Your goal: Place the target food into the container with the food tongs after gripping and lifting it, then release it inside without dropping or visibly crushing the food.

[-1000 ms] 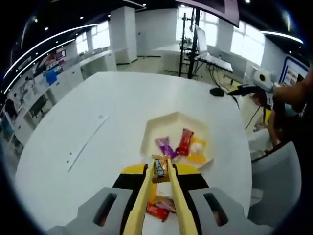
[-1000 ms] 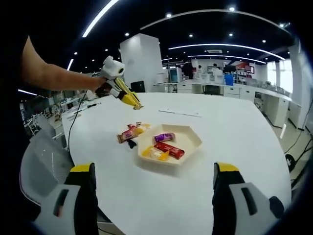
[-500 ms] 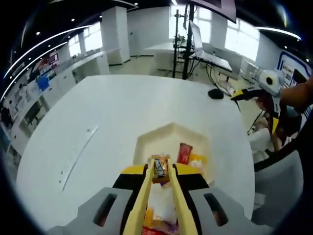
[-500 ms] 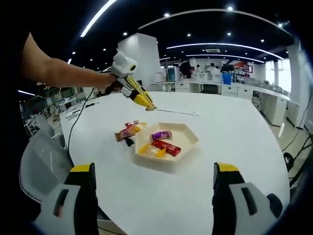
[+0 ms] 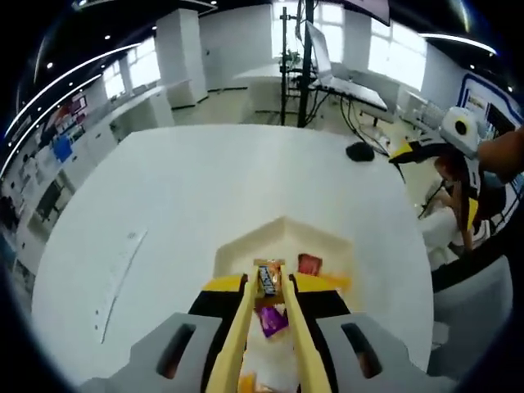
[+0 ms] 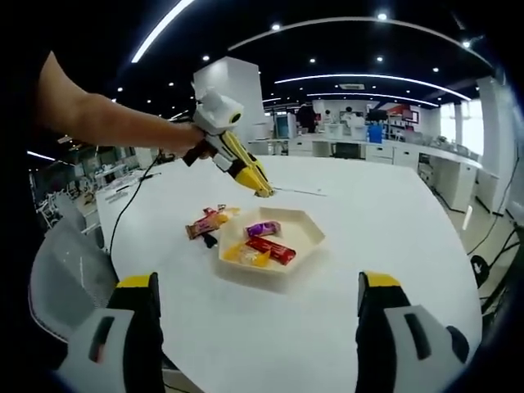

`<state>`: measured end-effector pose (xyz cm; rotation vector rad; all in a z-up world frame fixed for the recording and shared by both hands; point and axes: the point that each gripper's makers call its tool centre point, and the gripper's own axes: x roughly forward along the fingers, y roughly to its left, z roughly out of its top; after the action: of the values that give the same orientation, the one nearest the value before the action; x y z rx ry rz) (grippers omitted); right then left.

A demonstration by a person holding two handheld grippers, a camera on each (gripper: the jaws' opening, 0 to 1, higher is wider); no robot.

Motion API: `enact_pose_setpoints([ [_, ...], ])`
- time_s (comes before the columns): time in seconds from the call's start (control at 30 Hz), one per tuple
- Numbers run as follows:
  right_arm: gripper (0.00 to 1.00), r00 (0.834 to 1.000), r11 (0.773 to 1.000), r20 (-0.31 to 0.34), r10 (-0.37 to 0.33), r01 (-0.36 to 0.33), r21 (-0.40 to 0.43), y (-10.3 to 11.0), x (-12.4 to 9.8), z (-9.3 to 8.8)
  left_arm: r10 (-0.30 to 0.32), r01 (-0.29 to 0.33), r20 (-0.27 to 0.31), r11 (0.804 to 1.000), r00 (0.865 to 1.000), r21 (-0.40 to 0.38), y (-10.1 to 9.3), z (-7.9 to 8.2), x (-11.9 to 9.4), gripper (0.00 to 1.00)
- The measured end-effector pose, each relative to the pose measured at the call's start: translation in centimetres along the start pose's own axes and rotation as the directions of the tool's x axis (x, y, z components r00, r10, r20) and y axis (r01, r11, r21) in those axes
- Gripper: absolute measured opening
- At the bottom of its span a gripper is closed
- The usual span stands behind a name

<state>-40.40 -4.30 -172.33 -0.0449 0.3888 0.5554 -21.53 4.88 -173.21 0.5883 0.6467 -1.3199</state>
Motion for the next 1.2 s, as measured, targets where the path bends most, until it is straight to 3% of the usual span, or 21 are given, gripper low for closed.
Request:
enact_pose_setpoints([
  [0.2,1.0,1.0,1.0,-0.002,-0.017,0.017,0.007,-0.7,-0.6,-0.3,-0.029,0.029,-0.001,0.999,1.0,0.014,-0.9,0.4,0.9,0.2],
  [0.3,1.0,1.0,1.0,0.0,-0.019,0.019,0.008,-0.7,-0.6,-0.2,-0.025,0.022,0.034,0.997,0.999,0.074,-0.9,0.8,0.8,0.22],
  [0.37,1.0,1.0,1.0,0.003,-0.019,0.019,0.009,-0.7,-0.6,-0.2,-0.037,0.035,0.039,0.998,0.999,0.05,-1.1,0.8,0.7,0.22],
  [0.57,1.0,1.0,1.0,0.001,-0.007,0.007,0.004,-0.2,-0.1,-0.1,-0.012,0.007,0.075,0.998,0.997,0.068,-0.6,0.8,-0.5,0.24],
  [0.77,1.0,1.0,1.0,0.004,0.001,-0.001,-0.002,0.0,0.2,0.2,0.019,-0.023,0.118,0.999,0.993,0.033,-0.2,0.6,-2.3,0.24],
  [0.97,1.0,1.0,1.0,0.018,0.001,-0.001,-0.008,0.1,0.5,1.0,0.066,-0.065,0.168,0.998,0.984,-0.011,-0.1,-1.1,-5.5,0.25],
  [1.2,1.0,1.0,1.0,0.027,0.013,-0.012,-0.029,0.7,1.2,1.8,0.128,-0.119,0.16,0.991,0.979,-0.065,0.2,-4.5,-9.4,0.25],
])
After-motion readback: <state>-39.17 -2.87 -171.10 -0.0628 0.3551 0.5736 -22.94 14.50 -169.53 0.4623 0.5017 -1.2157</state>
